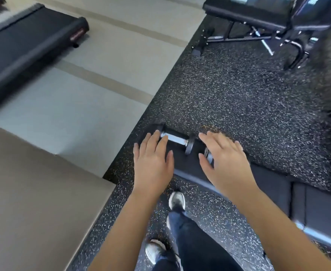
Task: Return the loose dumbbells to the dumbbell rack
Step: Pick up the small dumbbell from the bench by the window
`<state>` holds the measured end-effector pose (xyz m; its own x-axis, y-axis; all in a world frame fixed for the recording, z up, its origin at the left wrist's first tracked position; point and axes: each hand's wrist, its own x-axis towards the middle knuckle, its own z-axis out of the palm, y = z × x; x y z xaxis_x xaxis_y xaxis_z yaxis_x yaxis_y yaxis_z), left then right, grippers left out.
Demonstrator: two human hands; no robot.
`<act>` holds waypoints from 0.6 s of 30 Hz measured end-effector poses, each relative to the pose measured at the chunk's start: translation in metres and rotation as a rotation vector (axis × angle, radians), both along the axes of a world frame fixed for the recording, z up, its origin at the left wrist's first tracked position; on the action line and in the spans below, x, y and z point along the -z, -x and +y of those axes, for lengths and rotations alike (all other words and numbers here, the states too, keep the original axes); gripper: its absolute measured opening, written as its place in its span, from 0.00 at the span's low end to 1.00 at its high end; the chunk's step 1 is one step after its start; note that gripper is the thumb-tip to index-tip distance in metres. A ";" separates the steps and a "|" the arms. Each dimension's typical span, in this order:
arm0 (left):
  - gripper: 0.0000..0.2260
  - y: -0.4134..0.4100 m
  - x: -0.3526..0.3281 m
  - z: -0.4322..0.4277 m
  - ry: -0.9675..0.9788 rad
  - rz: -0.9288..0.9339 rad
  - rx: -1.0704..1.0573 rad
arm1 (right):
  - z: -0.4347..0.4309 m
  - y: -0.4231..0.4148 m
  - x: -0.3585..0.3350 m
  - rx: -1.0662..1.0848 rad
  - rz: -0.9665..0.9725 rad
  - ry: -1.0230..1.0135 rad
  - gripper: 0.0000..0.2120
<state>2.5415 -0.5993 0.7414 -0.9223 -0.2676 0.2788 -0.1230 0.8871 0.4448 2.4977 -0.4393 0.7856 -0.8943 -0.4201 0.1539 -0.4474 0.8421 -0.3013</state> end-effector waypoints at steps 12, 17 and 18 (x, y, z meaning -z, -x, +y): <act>0.19 0.143 0.078 -0.052 -0.031 -0.223 -0.017 | -0.053 0.155 0.086 -0.079 -0.068 -0.010 0.19; 0.22 0.182 0.128 -0.068 -0.101 -0.325 -0.030 | -0.072 0.195 0.145 -0.088 -0.123 -0.024 0.19; 0.22 0.188 0.140 -0.071 -0.111 -0.339 -0.014 | -0.075 0.201 0.160 -0.091 -0.127 -0.030 0.19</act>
